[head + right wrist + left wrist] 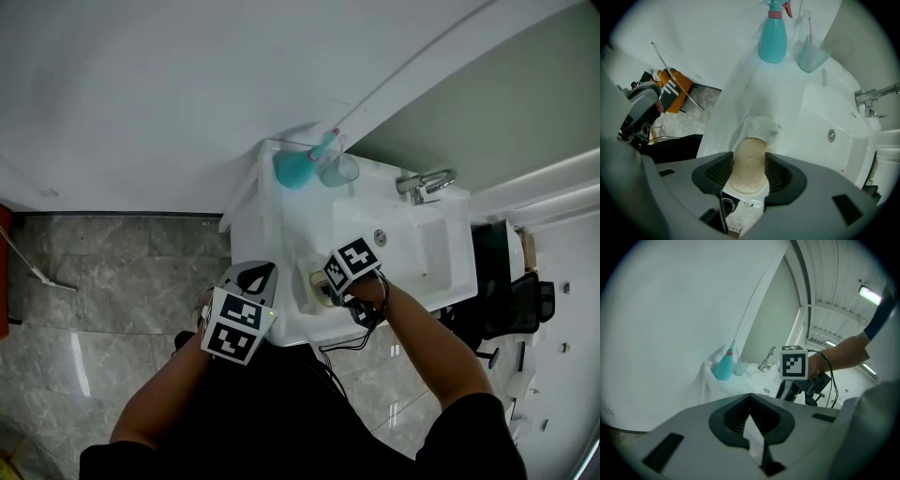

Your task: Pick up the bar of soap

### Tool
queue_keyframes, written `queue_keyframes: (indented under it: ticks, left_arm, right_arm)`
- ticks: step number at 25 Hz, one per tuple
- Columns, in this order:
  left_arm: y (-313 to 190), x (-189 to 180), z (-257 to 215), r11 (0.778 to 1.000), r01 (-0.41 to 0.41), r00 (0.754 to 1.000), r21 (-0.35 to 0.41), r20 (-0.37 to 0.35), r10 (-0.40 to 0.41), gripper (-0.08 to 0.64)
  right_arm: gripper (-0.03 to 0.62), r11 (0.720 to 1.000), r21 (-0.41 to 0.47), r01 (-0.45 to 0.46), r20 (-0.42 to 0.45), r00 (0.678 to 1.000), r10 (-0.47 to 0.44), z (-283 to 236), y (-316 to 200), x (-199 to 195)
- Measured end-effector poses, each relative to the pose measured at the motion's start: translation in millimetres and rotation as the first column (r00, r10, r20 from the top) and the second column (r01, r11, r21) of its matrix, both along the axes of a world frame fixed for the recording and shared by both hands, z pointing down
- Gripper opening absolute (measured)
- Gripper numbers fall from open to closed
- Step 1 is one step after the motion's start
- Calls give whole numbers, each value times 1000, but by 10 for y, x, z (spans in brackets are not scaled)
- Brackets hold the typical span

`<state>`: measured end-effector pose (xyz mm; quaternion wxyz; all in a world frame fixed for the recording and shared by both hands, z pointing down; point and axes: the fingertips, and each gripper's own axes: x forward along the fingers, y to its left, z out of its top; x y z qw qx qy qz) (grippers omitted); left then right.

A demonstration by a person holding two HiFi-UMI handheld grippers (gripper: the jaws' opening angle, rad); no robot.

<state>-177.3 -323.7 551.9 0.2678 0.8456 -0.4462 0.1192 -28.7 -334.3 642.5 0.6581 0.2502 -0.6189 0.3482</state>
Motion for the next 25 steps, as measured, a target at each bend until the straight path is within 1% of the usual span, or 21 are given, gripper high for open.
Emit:
queue_keyframes:
  ticks: [8, 14, 17, 20, 23, 25]
  left_arm:
    - [-39, -16, 32, 1000, 2, 1000, -4, -17, -2, 8]
    - [-12, 8, 38, 1000, -6, 1000, -8, -13, 6, 8]
    - [3, 14, 66, 1000, -11, 1000, -16, -6, 11, 8]
    - [-5, -15, 95, 1000, -7, 1000, -23, -1, 7, 8]
    - [-3, -10, 125, 999, -12, 1000, -32, 7, 13, 8]
    - [6, 14, 129, 999, -22, 1000, -35, 14, 23, 8]
  right_arm:
    - [216, 997, -2, 73, -82, 994, -73, 44, 13, 13]
    - [249, 997, -32, 64, -98, 993, -67, 123, 8, 17]
    - [259, 998, -57, 24, -80, 996, -29, 162, 8, 51]
    - [264, 995, -93, -20, -33, 999, 17, 193, 1, 57]
    - [276, 983, -175, -62, 20, 998, 67, 243, 10, 64]
    - [276, 974, -216, -62, 32, 997, 70, 248, 16, 51]
